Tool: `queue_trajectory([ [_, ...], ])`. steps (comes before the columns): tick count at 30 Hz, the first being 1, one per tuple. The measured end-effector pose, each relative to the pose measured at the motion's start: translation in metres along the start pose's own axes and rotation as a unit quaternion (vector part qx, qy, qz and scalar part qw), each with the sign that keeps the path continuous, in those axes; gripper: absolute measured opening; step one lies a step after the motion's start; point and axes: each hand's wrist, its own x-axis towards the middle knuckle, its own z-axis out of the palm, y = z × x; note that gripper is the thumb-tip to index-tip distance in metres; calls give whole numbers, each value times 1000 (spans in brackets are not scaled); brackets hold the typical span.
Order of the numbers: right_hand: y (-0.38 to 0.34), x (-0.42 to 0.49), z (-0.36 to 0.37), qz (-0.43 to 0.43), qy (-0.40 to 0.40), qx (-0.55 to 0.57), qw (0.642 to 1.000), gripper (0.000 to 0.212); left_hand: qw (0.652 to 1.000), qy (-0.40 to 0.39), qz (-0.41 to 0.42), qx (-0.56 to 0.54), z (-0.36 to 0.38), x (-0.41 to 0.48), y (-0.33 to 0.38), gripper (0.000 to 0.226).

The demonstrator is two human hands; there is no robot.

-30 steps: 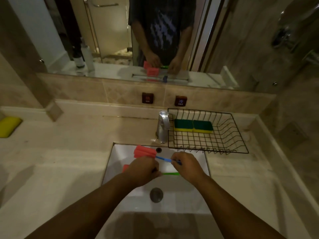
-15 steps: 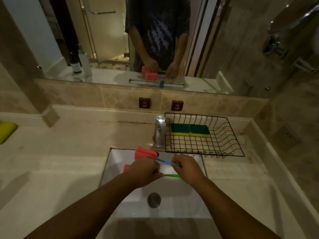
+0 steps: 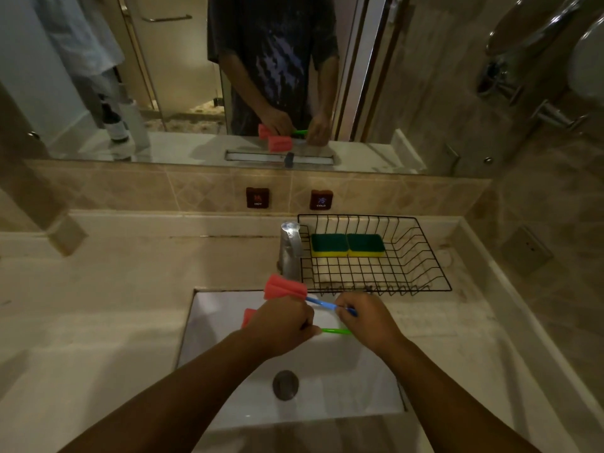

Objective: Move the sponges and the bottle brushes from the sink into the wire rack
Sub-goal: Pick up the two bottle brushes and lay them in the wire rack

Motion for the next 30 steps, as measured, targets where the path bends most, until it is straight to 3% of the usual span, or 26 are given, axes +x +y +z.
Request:
queue_trajectory([
  [8, 50, 25, -36, -22, -2, 30, 999, 7, 1000, 16, -1, -2, 9, 54, 29, 22],
  [15, 99, 64, -64, -10, -53, 25, 998, 13, 998, 50, 8, 34, 16, 114, 53, 20],
  [30, 163, 144, -63, -54, -114, 37, 991, 11, 999, 44, -18, 11, 47, 196, 39, 15],
])
